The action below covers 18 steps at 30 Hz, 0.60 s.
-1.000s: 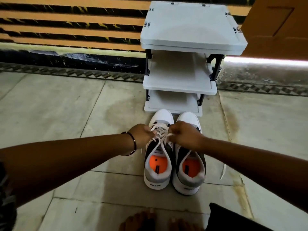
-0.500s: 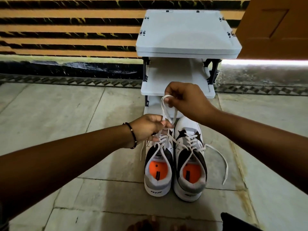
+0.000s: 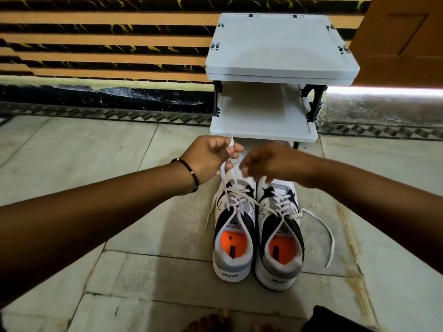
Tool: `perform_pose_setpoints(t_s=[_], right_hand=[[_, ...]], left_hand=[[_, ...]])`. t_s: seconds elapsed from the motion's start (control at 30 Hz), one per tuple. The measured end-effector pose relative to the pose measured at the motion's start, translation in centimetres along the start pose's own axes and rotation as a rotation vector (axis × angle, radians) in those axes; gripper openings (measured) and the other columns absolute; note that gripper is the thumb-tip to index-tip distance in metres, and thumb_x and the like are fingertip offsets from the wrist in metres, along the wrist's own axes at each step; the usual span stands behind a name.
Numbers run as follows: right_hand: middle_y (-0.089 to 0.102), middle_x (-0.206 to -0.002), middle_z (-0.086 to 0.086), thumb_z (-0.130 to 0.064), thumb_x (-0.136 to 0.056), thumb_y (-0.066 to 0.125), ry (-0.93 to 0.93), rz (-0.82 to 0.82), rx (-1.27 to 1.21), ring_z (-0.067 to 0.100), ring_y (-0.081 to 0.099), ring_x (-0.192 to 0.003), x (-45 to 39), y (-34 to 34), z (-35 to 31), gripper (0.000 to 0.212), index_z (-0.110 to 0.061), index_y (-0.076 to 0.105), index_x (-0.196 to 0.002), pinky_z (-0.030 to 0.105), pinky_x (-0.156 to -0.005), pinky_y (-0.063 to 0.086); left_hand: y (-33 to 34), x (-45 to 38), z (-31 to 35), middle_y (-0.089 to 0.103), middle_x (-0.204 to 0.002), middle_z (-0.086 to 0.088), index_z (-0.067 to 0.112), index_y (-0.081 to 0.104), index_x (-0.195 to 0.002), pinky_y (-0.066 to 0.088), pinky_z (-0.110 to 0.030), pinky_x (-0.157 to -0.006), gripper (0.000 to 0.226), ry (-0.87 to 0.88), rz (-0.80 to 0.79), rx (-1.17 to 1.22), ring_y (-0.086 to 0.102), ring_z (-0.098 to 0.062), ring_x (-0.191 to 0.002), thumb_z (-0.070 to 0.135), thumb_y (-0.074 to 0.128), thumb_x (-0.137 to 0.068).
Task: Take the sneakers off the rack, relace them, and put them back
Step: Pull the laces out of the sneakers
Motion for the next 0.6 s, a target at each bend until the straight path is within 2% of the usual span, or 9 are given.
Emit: perform_pose_setpoints(t_s=[0.03, 0.07, 0.17, 0.23, 0.33, 0.4, 0.43, 0.5, 0.6], right_hand=[[0.068, -0.1, 0.008, -0.022, -0.088, 0.059, 0.032, -0.114, -0.029, 0.021, 0.062, -0.091, 0.0, 0.9, 0.0, 0.023, -0.01, 0.064, -0.107, 0.035, -0.078, 0.052], [0.068, -0.1, 0.012, -0.023, -0.089, 0.058, 0.015, -0.144, -0.044, 0.021, 0.061, -0.088, 0.0, 1.7, 0.0, 0.024, -0.007, 0.064, -0.106, 0.033, -0.074, 0.051], [0.068, -0.094, 0.016, -0.018, -0.093, 0.052, -0.082, -0.088, -0.166, 0.019, 0.058, -0.078, -0.1, 3.0, -0.2, 0.023, 0.0, 0.062, -0.104, 0.024, -0.062, 0.045], [0.066, -0.083, 0.015, -0.012, -0.094, 0.048, -0.114, -0.066, -0.235, 0.021, 0.059, -0.075, -0.1, 2.9, -0.4, 0.022, 0.002, 0.063, -0.101, 0.017, -0.056, 0.045], [0.06, -0.068, 0.011, -0.012, -0.095, 0.047, -0.118, 0.033, -0.298, 0.023, 0.059, -0.068, -0.1, 2.0, -0.2, 0.023, 0.002, 0.065, -0.094, 0.022, -0.059, 0.047], [0.054, -0.061, 0.007, -0.014, -0.095, 0.046, -0.07, 0.111, -0.431, 0.023, 0.058, -0.061, -0.2, 1.6, 0.1, 0.024, 0.0, 0.065, -0.094, 0.026, -0.06, 0.05], [0.052, -0.06, 0.006, -0.015, -0.095, 0.046, -0.038, 0.127, -0.504, 0.023, 0.057, -0.059, -0.3, 1.5, 0.3, 0.024, 0.0, 0.064, -0.096, 0.026, -0.059, 0.051], [0.053, -0.064, 0.006, -0.018, -0.095, 0.046, 0.015, 0.075, -0.549, 0.021, 0.057, -0.058, -0.4, 1.3, 0.4, 0.024, -0.002, 0.059, -0.107, 0.029, -0.06, 0.05], [0.059, -0.076, 0.004, -0.014, -0.092, 0.052, 0.013, -0.094, -0.4, 0.019, 0.059, -0.063, -0.2, 1.8, -0.2, 0.026, -0.008, 0.052, -0.117, 0.027, -0.06, 0.049]], left_hand=[[0.0, 0.0, 0.3, 0.057, -0.075, 0.005, 0.003, 0.061, -0.11, 0.039, -0.006, -0.043, 0.026, 0.011, 0.019, 0.002, 0.052, 0.003, -0.049, 0.009, 0.041, -0.095], [-0.1, 0.0, 0.5, 0.058, -0.076, 0.005, 0.003, 0.061, -0.11, 0.039, -0.005, -0.043, 0.025, 0.03, 0.039, -0.003, 0.053, 0.002, -0.051, 0.008, 0.041, -0.095], [-0.5, 0.4, 0.7, 0.06, -0.078, 0.004, 0.008, 0.061, -0.106, 0.04, -0.005, -0.048, 0.023, 0.149, 0.111, -0.082, 0.054, -0.002, -0.053, 0.006, 0.041, -0.094], [-0.9, 0.8, 0.7, 0.062, -0.084, 0.006, 0.016, 0.061, -0.1, 0.046, -0.011, -0.057, 0.02, 0.231, 0.143, -0.215, 0.058, -0.003, -0.055, 0.01, 0.044, -0.094], [-1.5, 1.1, 0.5, 0.064, -0.095, 0.002, 0.019, 0.06, -0.09, 0.048, -0.015, -0.063, 0.018, 0.242, 0.163, -0.318, 0.065, -0.014, -0.062, 0.013, 0.043, -0.094], [-1.9, 1.0, 0.3, 0.065, -0.095, 0.004, 0.019, 0.058, -0.084, 0.047, -0.014, -0.065, 0.021, 0.197, 0.184, -0.339, 0.066, -0.019, -0.069, 0.015, 0.041, -0.095], [-2.1, 1.0, 0.2, 0.065, -0.094, 0.004, 0.02, 0.058, -0.08, 0.048, -0.019, -0.069, 0.023, 0.179, 0.19, -0.345, 0.065, -0.019, -0.071, 0.016, 0.041, -0.095], [-2.4, 0.9, 0.2, 0.065, -0.092, 0.003, 0.021, 0.06, -0.079, 0.046, -0.021, -0.071, 0.024, 0.197, 0.193, -0.405, 0.062, -0.011, -0.075, 0.019, 0.043, -0.095], [-2.3, 1.2, 1.0, 0.067, -0.095, -0.002, 0.017, 0.067, -0.089, 0.039, -0.009, -0.067, 0.022, 0.373, 0.216, -0.566, 0.059, -0.013, -0.084, 0.023, 0.046, -0.093]])
Point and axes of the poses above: each hand's wrist, its own x-axis away from the middle knuckle, its own y-axis out of the palm, z = x × y, the point moved 1 cm from there along -x, towards the middle knuckle
